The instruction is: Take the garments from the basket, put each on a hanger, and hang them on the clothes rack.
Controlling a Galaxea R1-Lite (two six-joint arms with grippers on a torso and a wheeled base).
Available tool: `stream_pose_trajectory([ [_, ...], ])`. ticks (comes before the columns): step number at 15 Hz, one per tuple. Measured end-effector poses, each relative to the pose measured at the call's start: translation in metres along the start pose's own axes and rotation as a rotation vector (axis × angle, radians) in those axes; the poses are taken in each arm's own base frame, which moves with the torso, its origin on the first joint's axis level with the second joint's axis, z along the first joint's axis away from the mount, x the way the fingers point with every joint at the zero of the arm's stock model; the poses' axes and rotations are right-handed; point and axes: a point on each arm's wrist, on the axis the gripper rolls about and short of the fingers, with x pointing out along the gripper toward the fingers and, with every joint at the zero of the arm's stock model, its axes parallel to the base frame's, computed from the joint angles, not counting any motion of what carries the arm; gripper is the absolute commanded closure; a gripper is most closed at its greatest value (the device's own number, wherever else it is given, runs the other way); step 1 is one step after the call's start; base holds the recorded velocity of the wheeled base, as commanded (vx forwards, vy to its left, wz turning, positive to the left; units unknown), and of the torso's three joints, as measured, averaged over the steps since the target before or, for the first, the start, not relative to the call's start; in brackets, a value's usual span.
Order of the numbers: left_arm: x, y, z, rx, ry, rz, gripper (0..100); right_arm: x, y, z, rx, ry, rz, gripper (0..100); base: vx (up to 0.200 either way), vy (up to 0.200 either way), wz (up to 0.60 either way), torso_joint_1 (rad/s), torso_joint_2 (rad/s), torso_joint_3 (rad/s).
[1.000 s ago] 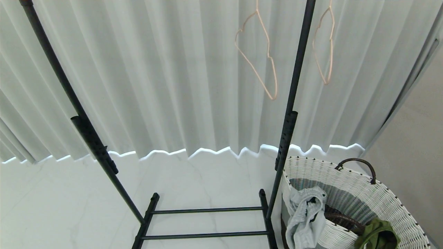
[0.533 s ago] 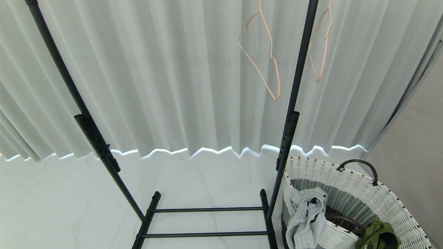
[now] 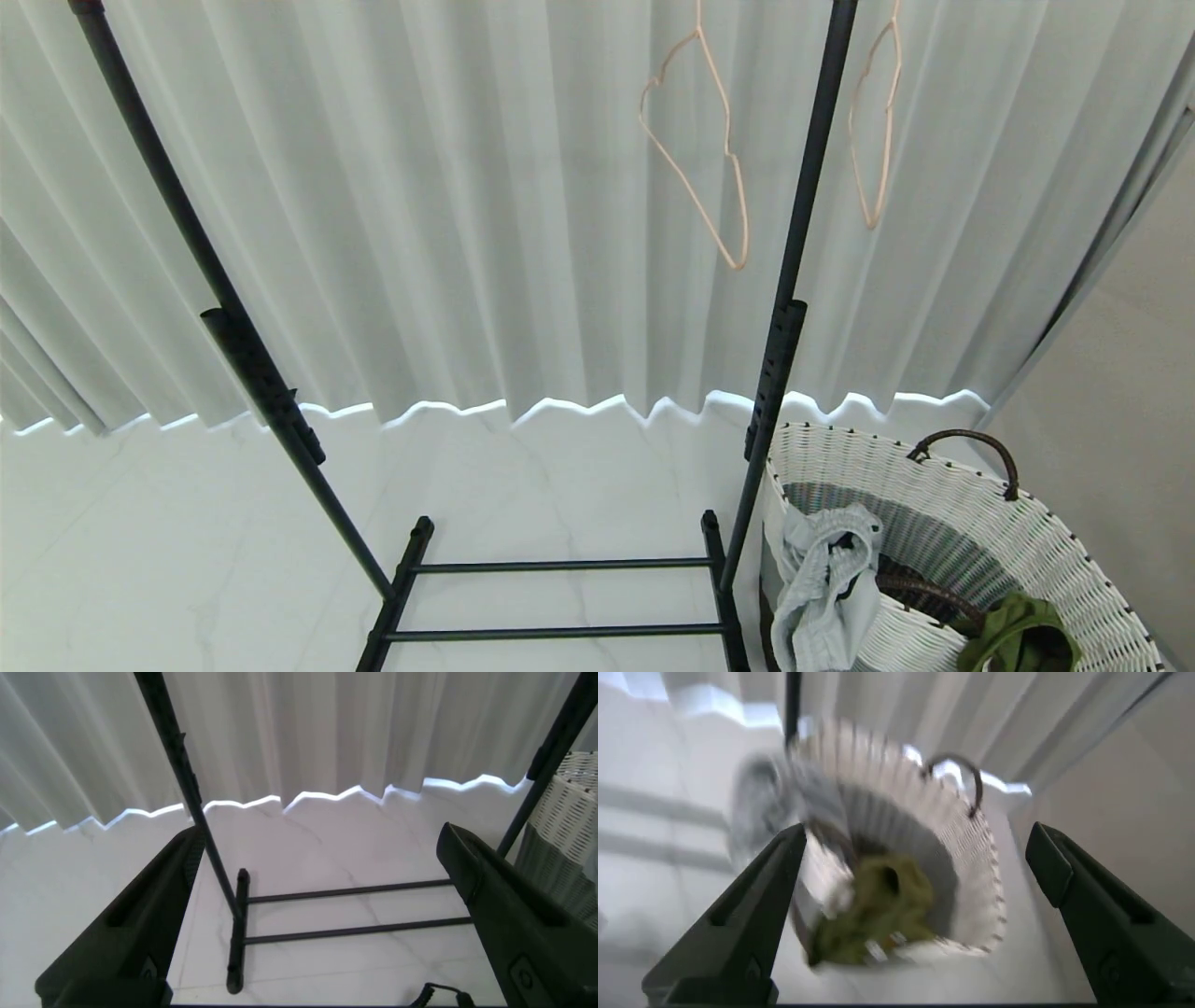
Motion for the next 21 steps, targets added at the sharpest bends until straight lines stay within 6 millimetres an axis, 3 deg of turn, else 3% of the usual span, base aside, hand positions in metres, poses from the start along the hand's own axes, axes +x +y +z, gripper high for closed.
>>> stream_pose_trajectory([
  [5,0.0,0.0,0.0,-0.003,-0.001,0.001,0,0.067,-0.009,0.013,-0.283,0.349,0.07,0,0.0,0.0,0.0,0.0,0.0,0.0],
  [10,0.0,0.0,0.0,-0.003,0.0,0.0,0,0.132,-0.011,-0.009,-0.449,0.648,0.152,0,0.0,0.0,0.0,0.0,0.0,0.0],
  [17,0.0,0.0,0.0,-0.002,-0.001,0.001,0,0.198,-0.016,-0.045,-0.504,0.788,0.063,0,0.0,0.0,0.0,0.0,0.0,0.0],
  [21,0.0,0.0,0.0,-0.002,0.0,0.0,0,0.215,-0.022,-0.063,-0.497,0.84,0.009,0,0.0,0.0,0.0,0.0,0.0,0.0],
])
